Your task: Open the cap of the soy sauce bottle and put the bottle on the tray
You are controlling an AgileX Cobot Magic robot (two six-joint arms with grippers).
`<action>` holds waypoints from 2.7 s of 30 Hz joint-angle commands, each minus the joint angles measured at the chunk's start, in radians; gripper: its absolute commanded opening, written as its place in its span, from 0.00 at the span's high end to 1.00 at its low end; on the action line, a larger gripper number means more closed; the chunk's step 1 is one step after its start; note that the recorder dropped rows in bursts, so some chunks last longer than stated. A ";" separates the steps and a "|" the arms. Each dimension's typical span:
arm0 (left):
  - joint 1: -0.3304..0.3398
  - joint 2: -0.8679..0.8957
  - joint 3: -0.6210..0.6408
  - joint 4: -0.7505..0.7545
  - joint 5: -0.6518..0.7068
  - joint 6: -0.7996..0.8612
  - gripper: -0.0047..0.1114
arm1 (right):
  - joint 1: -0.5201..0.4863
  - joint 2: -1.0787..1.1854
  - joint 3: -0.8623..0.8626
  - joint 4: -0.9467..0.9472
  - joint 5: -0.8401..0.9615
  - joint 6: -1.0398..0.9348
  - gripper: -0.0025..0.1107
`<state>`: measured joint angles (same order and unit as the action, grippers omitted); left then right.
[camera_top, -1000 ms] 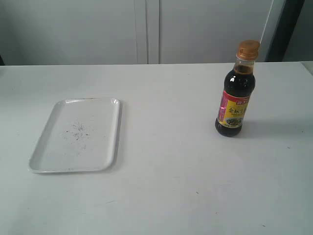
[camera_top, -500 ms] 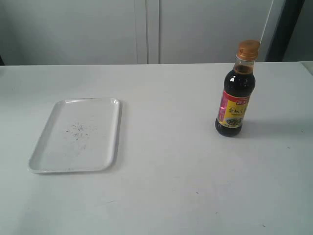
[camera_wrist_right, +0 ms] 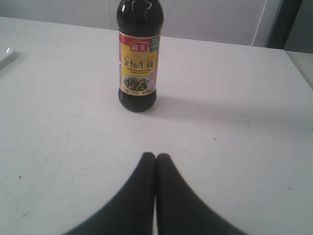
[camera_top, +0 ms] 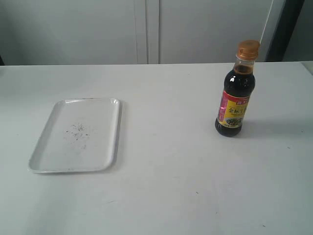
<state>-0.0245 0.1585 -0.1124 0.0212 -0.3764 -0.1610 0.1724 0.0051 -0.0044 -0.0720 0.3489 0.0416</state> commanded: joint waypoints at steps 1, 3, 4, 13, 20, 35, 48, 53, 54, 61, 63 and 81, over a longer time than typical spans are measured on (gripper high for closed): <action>0.003 0.143 -0.093 0.120 -0.020 -0.085 0.96 | -0.004 -0.005 0.004 -0.003 -0.002 -0.001 0.98; 0.003 0.214 -0.135 0.210 -0.046 -0.172 0.96 | -0.004 -0.005 0.004 -0.003 -0.002 -0.001 0.98; 0.003 0.242 -0.146 0.255 -0.075 -0.209 0.96 | -0.004 -0.005 0.004 -0.003 -0.002 -0.001 0.98; 0.003 0.562 -0.262 0.617 -0.321 -0.515 0.96 | -0.004 -0.005 0.004 -0.003 -0.002 -0.001 0.98; -0.001 0.778 -0.352 0.758 -0.445 -0.613 0.96 | -0.004 -0.005 0.004 -0.003 -0.002 -0.001 0.98; -0.271 1.100 -0.539 0.780 -0.481 -0.535 0.96 | -0.004 -0.005 0.004 -0.003 -0.002 -0.001 0.98; -0.450 1.363 -0.742 0.792 -0.571 -0.513 0.96 | -0.004 -0.005 0.004 -0.003 -0.002 -0.001 0.98; -0.489 1.464 -0.827 0.798 -0.651 -0.525 0.96 | -0.004 -0.005 0.004 -0.003 -0.002 -0.001 0.98; -0.490 1.481 -0.846 0.801 -0.664 -0.531 0.96 | -0.004 -0.005 0.004 -0.003 -0.002 -0.001 0.98; -0.501 1.611 -0.955 0.848 -0.794 -0.597 0.96 | -0.004 -0.005 0.004 -0.003 -0.002 0.018 0.98; -0.501 1.643 -0.992 0.885 -0.815 -0.619 0.96 | -0.004 -0.005 0.004 -0.003 -0.002 0.018 0.98; -0.570 1.857 -1.282 1.112 -0.826 -0.756 0.17 | -0.004 -0.005 0.004 -0.003 -0.002 0.018 0.98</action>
<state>-0.5863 1.9998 -1.3618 1.0803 -1.1869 -0.8762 0.1717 0.0051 -0.0044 -0.0720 0.3489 0.0594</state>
